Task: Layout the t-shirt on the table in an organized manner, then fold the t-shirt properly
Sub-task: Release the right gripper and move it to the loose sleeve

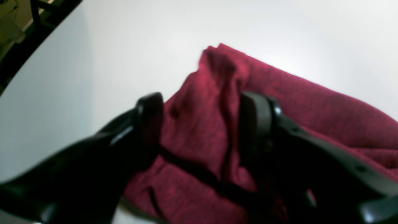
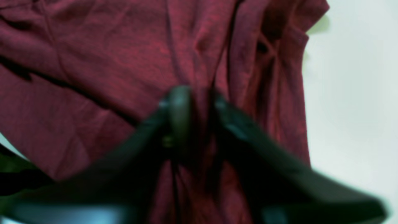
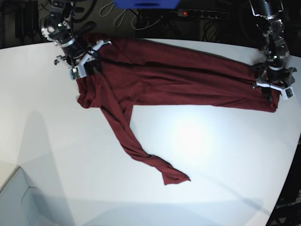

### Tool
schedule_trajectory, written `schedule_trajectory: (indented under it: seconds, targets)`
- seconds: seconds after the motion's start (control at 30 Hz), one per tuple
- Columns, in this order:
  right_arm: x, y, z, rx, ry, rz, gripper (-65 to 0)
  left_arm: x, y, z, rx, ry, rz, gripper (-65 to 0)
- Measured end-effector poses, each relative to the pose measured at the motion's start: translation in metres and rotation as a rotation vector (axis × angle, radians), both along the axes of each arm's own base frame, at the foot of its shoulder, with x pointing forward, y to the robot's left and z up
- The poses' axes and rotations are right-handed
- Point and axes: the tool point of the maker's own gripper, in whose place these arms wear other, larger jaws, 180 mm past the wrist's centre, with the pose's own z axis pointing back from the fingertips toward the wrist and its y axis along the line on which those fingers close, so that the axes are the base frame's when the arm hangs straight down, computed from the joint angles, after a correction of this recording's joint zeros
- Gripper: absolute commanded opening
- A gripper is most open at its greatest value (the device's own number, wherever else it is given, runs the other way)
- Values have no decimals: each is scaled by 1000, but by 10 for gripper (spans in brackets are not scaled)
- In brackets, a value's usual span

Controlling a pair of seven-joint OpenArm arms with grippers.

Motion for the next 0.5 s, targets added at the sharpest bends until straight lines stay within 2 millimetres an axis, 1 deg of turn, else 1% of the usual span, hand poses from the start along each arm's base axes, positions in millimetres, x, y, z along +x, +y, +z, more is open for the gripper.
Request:
schedule_trajectory:
  seconds: [0.03,0.07,0.13,0.17,0.27,0.33,0.43,0.5]
  targets:
    - [-2,-2,-1,-9,3,6,-359,0,0,0,0,0,0,-269]
    - [-4,-5,-1,-17,6,10,-338,0,0,0,0,0,0,-269]
    - [-9,-13,0,-49,16,10,-323,0,0,0,0,0,0,-269]
    - [-10,-20,5,-65,8,-5,-323,0,0,0,-1,0,0,-269]
    - [-1,-43,31,-111,-68,-61,-323,0,-1,-1,-3,-1,1,-269]
    - [4,-55,44,-134,-107,-88,-323,0,-1,0,-3,-1,0,-269]
    - [10,-70,50,-158,-118,-125,-323,0,-1,-1,-3,-1,0,-269]
    - [24,-77,59,-170,-154,-145,-319,-1,-1,-1,-3,0,0,-268]
